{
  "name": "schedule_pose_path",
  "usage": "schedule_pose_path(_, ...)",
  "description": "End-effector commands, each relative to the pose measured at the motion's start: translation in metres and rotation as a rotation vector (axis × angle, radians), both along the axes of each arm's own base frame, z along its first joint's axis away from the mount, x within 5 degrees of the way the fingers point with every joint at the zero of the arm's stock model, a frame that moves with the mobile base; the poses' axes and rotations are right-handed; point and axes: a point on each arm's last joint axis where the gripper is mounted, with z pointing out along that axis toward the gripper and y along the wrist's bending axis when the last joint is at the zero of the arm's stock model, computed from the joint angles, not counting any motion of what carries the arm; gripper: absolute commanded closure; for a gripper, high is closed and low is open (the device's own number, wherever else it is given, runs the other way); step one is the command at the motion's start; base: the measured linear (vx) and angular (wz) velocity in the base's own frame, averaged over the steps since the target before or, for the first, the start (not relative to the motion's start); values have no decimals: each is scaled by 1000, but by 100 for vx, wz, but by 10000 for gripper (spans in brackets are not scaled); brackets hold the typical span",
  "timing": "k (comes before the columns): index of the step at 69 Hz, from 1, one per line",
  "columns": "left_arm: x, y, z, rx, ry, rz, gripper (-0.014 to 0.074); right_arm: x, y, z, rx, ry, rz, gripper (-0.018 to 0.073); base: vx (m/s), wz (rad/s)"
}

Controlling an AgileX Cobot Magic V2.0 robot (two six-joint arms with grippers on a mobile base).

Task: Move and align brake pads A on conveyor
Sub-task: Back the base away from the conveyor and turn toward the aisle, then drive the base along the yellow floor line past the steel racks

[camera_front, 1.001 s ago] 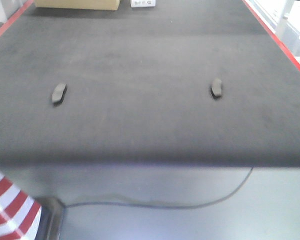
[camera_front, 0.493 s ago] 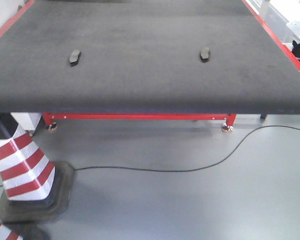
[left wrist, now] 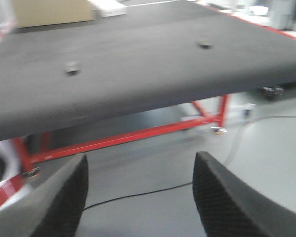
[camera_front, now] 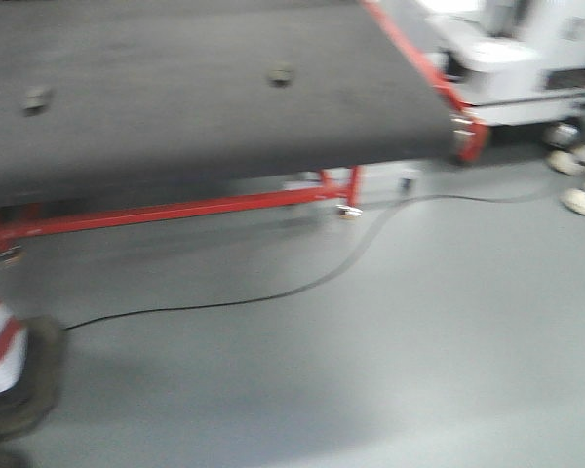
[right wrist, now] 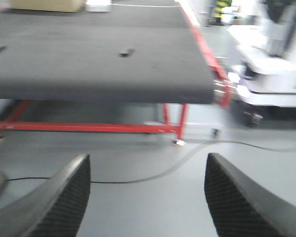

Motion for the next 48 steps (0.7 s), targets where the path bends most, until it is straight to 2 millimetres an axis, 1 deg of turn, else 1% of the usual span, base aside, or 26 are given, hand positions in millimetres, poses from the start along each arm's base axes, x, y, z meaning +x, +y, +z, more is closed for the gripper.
schedule_pose_path(1,2,0,13,-14,-78,0,164,1,-1,14,5,-88,-15,76,-18,-81)
schedule_pose_path(31,2,0,13,-14,-77,0,164,1,-1,14,5,-88,-15,76,-17,-92)
schedule_pose_path(48,2,0,13,-14,-77,0,164,1,-1,14,5,-88,-15,76,-17,-78)
